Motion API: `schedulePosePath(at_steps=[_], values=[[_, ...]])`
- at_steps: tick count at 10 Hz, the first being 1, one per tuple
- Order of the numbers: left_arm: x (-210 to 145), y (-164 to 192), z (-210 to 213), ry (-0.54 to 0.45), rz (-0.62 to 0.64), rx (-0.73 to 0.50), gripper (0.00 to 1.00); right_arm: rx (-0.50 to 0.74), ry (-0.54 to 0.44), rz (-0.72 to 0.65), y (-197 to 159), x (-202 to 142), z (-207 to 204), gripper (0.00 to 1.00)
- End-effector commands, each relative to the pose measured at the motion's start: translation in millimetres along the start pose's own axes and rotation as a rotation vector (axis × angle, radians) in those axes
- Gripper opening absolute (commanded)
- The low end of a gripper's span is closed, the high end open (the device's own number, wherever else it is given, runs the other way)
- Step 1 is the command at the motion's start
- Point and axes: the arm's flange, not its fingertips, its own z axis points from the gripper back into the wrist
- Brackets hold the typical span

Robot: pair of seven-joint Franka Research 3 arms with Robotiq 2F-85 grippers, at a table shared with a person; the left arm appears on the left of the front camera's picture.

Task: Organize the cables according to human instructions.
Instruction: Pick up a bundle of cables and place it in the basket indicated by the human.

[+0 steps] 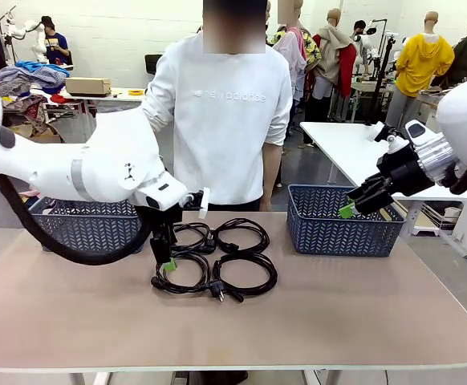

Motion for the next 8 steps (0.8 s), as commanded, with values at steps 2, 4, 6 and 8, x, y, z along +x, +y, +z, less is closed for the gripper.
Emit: schedulePosePath(at_steps=[2, 4, 6, 8], values=[[10, 4, -22, 0.049, -0.033, -0.007, 1.0, 0.014, -0.03, 0.021, -4, 0, -2, 1.0], [17, -4, -40, 0.09, -0.028, -0.028, 1.0, 0.014, -0.03, 0.021, -4, 0, -2, 1.0], [18, -6, -54, 0.113, -0.024, -0.043, 1.0, 0.014, -0.03, 0.021, -4, 0, -2, 1.0], [17, -5, -66, 0.113, -0.014, -0.058, 1.0, 0.014, -0.03, 0.021, -4, 0, -2, 1.0]])
